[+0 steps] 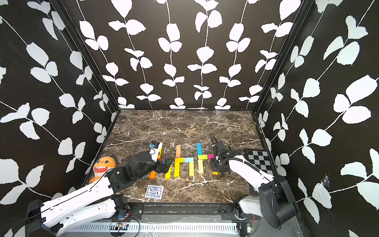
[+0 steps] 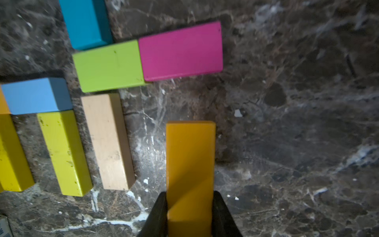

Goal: Assemble the letter h with building blocks
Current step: Assemble the building block at the center of the board.

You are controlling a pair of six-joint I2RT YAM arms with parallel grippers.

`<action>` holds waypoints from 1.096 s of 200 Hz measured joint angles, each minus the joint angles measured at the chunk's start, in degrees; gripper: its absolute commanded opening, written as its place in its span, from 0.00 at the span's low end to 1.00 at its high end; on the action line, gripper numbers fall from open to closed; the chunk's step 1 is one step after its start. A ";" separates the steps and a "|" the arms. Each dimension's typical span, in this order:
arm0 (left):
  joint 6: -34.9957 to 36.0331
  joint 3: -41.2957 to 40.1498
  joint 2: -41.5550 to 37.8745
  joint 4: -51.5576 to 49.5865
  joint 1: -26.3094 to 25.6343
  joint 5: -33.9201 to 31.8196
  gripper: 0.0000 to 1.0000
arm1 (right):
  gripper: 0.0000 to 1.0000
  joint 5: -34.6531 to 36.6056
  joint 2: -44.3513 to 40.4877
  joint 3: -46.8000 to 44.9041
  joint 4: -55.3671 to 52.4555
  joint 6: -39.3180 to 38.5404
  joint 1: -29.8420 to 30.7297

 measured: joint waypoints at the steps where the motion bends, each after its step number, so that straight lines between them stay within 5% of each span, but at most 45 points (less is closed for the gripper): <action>1: 0.00 0.00 0.00 0.00 0.00 0.00 0.99 | 0.07 -0.04 0.09 0.00 -0.02 0.00 0.00; 219: 0.22 -0.33 -0.83 0.07 0.00 0.17 0.99 | 0.07 4.50 9.79 4.28 -1.01 -4.74 -0.57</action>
